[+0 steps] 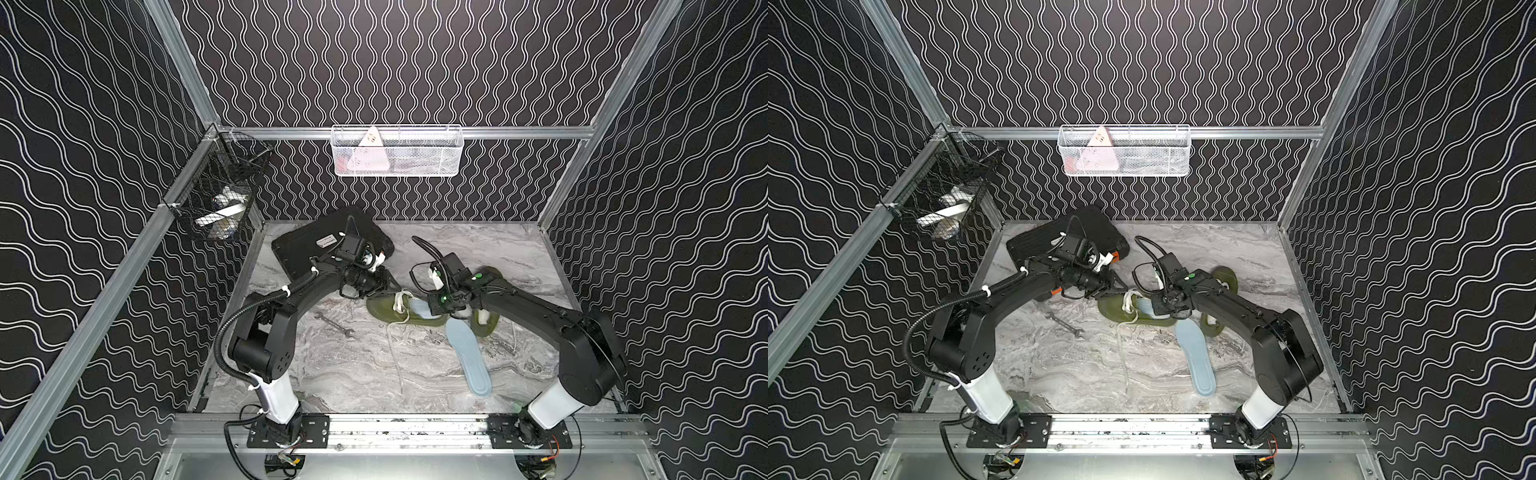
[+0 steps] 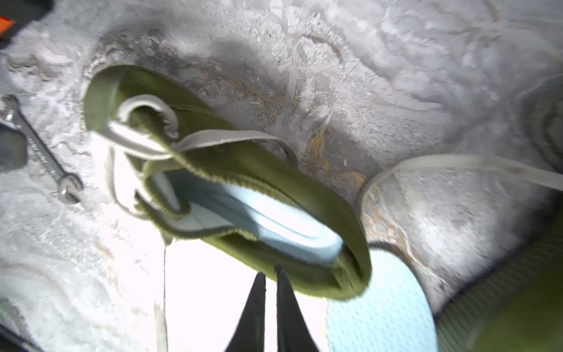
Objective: Insert the insole into the shoe
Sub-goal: Place the shoe at the center of the board, then pick up the shoe at the center of the board.
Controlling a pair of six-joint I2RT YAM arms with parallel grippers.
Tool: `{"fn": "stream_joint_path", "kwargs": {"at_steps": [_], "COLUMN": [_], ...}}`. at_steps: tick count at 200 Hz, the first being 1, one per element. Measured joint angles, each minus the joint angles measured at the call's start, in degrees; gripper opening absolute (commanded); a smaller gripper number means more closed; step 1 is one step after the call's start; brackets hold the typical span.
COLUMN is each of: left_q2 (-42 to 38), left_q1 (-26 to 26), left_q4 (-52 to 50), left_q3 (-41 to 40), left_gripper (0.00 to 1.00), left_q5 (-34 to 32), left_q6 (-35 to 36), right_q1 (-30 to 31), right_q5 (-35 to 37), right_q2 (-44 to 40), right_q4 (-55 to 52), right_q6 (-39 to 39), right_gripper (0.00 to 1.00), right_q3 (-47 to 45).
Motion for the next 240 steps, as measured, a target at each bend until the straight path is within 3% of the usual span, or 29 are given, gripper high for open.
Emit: {"fn": "stream_joint_path", "kwargs": {"at_steps": [28, 59, 96, 129, 183, 240], "left_q2": [-2.7, -3.8, -3.5, -2.4, 6.6, 11.8], "left_q1": [-3.2, -10.9, -13.6, -14.5, -18.2, -20.0], "left_q4": [-6.6, -11.1, -12.9, -12.8, -15.3, -15.3], "left_q3": [2.3, 6.8, 8.8, 8.8, 13.3, 15.4], "left_gripper": [0.46, 0.47, 0.46, 0.46, 0.47, 0.49], "left_q5": [-8.1, -17.2, -18.8, -13.9, -14.4, -21.9], "left_q6": [8.9, 24.9, 44.5, 60.0, 74.9, 82.5], "right_q1": [-0.2, -1.6, -6.3, -10.2, -13.9, -16.0], "right_q5": [0.8, 1.9, 1.9, 0.1, -1.7, -1.9], "right_q2": [-1.9, -5.9, -10.1, -12.0, -12.1, -11.9], "right_q4": [-1.7, -2.4, -3.7, -3.8, -4.0, -4.2], "right_q6": [0.2, 0.4, 0.6, 0.6, 0.4, -1.2], "right_gripper": [0.15, 0.17, 0.19, 0.21, 0.21, 0.21], "right_q3": [-0.8, -2.8, -5.4, -6.3, -6.7, -7.6]}}
